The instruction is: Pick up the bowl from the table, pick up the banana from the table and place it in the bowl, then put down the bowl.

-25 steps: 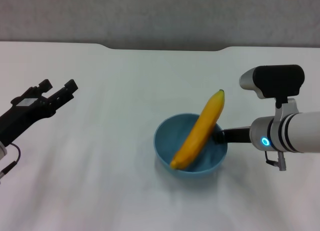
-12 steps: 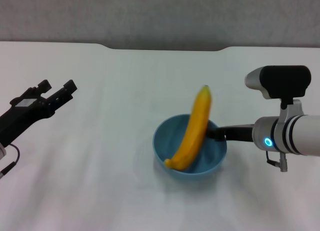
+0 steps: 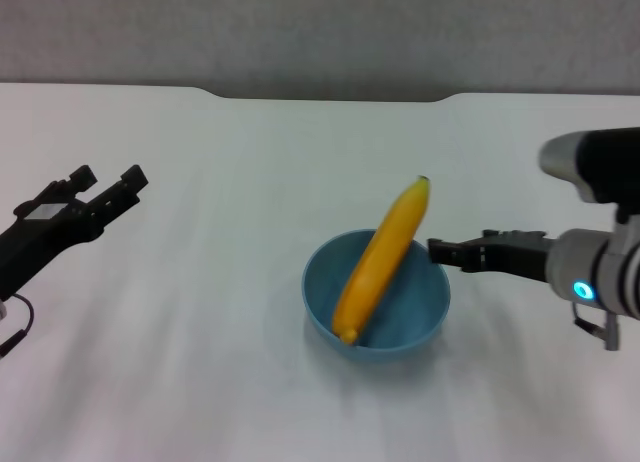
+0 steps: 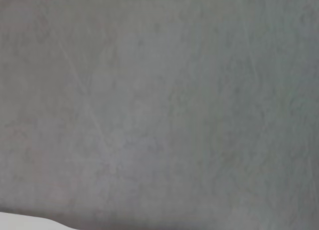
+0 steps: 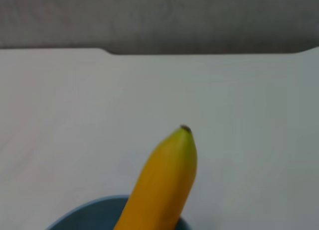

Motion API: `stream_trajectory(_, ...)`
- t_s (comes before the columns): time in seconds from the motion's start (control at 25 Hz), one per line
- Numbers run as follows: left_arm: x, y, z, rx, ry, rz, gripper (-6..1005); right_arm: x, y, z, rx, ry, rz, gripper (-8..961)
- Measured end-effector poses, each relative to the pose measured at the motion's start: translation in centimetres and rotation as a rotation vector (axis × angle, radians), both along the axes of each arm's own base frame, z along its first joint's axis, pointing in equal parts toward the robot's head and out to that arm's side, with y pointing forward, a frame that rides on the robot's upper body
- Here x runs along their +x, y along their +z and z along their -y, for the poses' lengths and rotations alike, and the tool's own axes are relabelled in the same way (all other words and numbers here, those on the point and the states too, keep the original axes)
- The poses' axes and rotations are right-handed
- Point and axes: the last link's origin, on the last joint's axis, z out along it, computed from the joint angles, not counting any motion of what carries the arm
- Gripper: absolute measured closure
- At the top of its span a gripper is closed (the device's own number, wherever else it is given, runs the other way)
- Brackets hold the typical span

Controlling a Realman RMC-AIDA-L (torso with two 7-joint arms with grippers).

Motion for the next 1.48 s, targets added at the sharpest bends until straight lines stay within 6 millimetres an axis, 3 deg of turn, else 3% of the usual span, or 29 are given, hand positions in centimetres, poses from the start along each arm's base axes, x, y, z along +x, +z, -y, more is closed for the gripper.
stream_trajectory(0.24, -0.7, 0.9, 1.1, 0.071, -0.013, -0.013, 103, 0.4, 2.2, 1.0, 0.178, 0.12, 0.0, 105)
stream_trajectory(0.44, -1.8, 1.1, 2.4, 0.141, -0.015, -0.023, 103, 1.7, 3.4, 2.1, 0.35, 0.155, -0.021, 107)
stream_trajectory(0.72, -4.1, 0.7, 4.5, 0.277, 0.0, -0.1, 103, 4.1, 2.4, 3.5, 0.506, 0.231, 0.012, 109)
stream_trajectory(1.08, -6.1, -0.3, 5.8, 0.325, 0.064, -0.219, 103, 6.5, 2.1, 8.1, 0.749, 0.509, 0.075, 109)
stream_trajectory(1.48, -7.6, -1.4, 7.4, 0.33, 0.091, -0.38, 103, 9.0, 2.4, 9.3, 0.752, 0.435, 0.027, 109)
